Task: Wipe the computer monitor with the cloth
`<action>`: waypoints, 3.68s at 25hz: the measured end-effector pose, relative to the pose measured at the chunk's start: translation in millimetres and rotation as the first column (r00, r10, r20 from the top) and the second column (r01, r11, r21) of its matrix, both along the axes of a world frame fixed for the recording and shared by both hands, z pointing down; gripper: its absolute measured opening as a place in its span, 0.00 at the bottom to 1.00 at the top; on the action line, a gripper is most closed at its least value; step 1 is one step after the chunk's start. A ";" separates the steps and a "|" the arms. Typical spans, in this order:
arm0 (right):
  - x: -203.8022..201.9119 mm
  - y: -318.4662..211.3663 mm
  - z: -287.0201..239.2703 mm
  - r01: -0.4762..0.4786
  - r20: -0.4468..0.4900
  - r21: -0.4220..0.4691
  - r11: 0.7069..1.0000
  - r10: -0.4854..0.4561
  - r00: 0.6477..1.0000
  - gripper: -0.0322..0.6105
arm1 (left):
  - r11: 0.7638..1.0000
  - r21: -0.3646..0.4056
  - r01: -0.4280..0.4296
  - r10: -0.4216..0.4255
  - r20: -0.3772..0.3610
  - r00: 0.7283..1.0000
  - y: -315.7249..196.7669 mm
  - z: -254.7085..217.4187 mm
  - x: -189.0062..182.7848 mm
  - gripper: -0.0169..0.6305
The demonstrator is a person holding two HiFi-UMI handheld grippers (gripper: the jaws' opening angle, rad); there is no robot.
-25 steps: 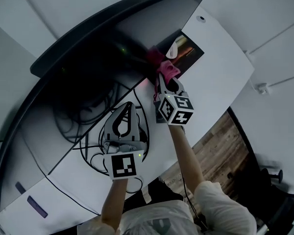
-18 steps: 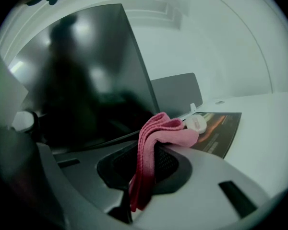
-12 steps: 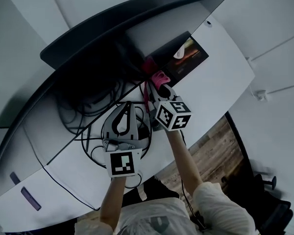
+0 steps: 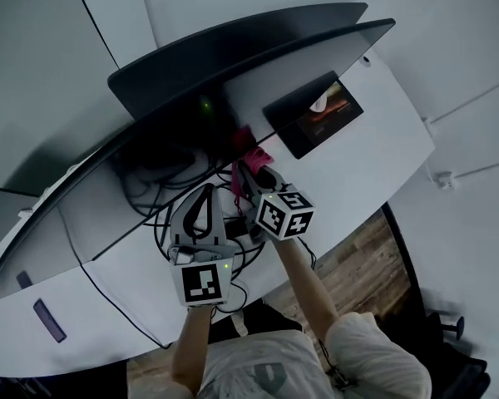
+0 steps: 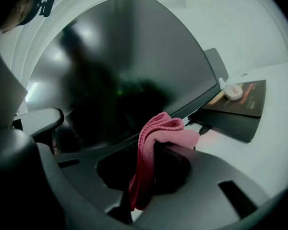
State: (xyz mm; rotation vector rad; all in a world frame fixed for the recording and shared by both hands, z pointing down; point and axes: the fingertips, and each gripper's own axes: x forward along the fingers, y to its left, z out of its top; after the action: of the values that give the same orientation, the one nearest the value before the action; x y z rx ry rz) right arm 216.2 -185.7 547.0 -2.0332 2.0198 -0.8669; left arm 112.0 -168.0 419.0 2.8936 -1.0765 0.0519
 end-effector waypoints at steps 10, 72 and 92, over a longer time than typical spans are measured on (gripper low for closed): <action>-89.5 0.7 -1.1 0.099 0.044 0.006 0.995 -0.100 0.994 0.14 | 0.992 -0.033 0.119 -0.117 0.074 0.990 -1.8 24.0 -73.1 0.05; -455.7 7.2 -19.3 0.489 -0.062 0.011 0.872 -0.487 0.871 0.14 | 0.663 -0.145 0.735 -0.717 0.159 0.678 53.4 75.4 -453.5 0.05; -452.1 -0.3 -110.2 0.425 -0.065 0.214 0.879 -0.422 0.904 0.14 | 0.664 -0.053 0.745 -0.741 0.079 0.666 46.7 24.7 -449.9 0.05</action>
State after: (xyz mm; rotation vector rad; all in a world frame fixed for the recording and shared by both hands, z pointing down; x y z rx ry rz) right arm -235.9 -186.0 436.8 -1.5076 2.4934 -0.6433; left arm -337.9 -121.3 443.7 2.1509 -2.1175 0.1275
